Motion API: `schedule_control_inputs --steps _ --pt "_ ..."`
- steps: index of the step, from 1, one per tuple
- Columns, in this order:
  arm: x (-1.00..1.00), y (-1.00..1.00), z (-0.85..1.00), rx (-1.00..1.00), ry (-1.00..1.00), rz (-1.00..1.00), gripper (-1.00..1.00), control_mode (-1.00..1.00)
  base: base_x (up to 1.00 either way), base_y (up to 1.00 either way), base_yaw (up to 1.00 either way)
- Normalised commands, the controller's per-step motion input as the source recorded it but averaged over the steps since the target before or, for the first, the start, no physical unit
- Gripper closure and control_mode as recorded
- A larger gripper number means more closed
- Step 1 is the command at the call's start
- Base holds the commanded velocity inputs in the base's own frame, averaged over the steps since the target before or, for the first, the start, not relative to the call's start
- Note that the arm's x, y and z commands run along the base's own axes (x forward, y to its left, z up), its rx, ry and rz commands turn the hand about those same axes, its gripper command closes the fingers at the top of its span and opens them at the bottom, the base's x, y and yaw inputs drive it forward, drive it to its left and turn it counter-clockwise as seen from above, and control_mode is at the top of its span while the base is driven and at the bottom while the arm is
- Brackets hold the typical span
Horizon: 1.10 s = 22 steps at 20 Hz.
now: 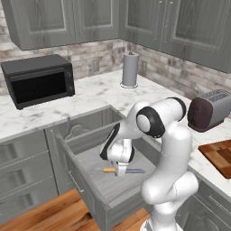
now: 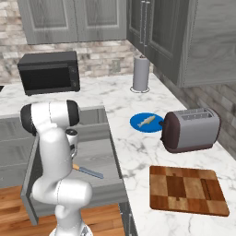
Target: Pick up the knife from the drawer and place it on the cutting board. Then place the meat from the plate to the cutting board.
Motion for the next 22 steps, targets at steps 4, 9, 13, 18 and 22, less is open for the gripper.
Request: schedule_control_inputs --steps 4,9,13,18,22 --pt "0.02 0.0 -0.12 -0.01 0.02 -0.08 -1.0 -1.0 0.0 0.0 0.0" --pt "0.07 0.0 -0.12 -0.03 0.01 -0.11 -1.0 -1.0 0.0 0.0 0.0" --pt "0.07 0.01 -0.16 -0.06 0.01 -0.11 -1.0 -1.0 0.0 0.0 0.0" --pt "0.1 0.07 -0.04 -0.06 0.02 -0.13 -1.0 -1.0 0.0 0.0 0.0" --pt "0.06 0.07 0.0 -0.04 0.03 -0.14 -1.0 -1.0 0.0 0.0 0.0"
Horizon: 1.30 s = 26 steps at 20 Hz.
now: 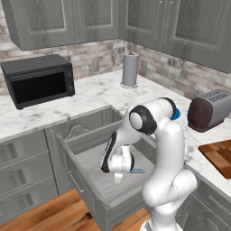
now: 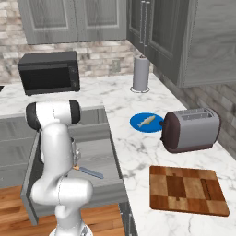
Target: Pick up the knife from the drawer and place it on the cutting board. Then place the meat from the plate to the cutting board.
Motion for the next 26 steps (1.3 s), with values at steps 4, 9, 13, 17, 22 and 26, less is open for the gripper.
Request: schedule_control_inputs --steps 4,9,13,17,22,26 --pt "0.05 0.07 0.0 -0.04 0.03 -0.12 -1.0 -1.0 0.0 0.0 0.0" --pt "0.15 0.03 0.1 -0.03 0.02 -0.06 -1.0 -1.0 0.0 0.0 0.0" --pt "0.18 0.0 0.26 -0.02 0.01 0.0 -1.0 -1.0 0.0 0.0 0.0" --pt "0.27 0.01 0.06 -0.01 0.0 0.0 -1.0 -1.0 0.0 0.0 0.0" --pt "0.37 0.05 0.0 -0.01 0.01 0.0 -1.0 -1.0 0.0 0.0 0.0" --pt "0.37 0.11 -0.04 -0.03 0.04 0.0 -1.0 -1.0 0.0 0.0 0.0"
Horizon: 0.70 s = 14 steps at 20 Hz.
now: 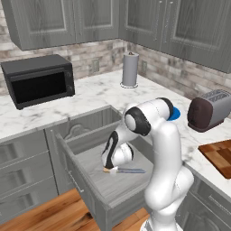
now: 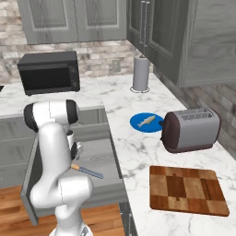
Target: Pick up the knife from the drawer and place it on the cutting board. Then place the meat from the plate to the cutting board.
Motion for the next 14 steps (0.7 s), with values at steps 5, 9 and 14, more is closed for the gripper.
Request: schedule_control_inputs --steps 5,9,14 --pt "0.25 0.06 -0.2 -0.03 0.06 0.0 -1.0 -1.0 0.0 0.0 0.0" --pt "0.06 0.0 -0.26 -0.01 0.05 0.0 -1.0 -1.0 0.0 0.0 0.0" --pt "0.06 0.0 -0.22 -0.01 0.05 0.0 -1.0 -1.0 0.0 0.0 0.0"
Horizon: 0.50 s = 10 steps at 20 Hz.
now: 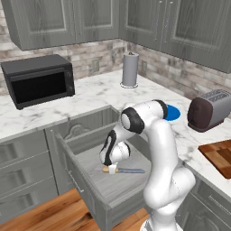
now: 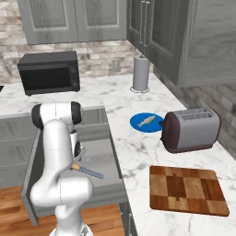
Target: Pick up the knife from the drawer and place it on the cutting board. Then place the meat from the plate to the cutting board.
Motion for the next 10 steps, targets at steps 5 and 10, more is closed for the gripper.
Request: schedule_control_inputs --steps 5,10 --pt "0.01 0.03 -0.18 0.0 0.04 0.0 -1.0 -1.0 0.0 0.0 0.0" --pt "0.01 0.06 -0.19 0.0 0.04 0.0 -1.0 -1.0 0.0 0.0 0.0"
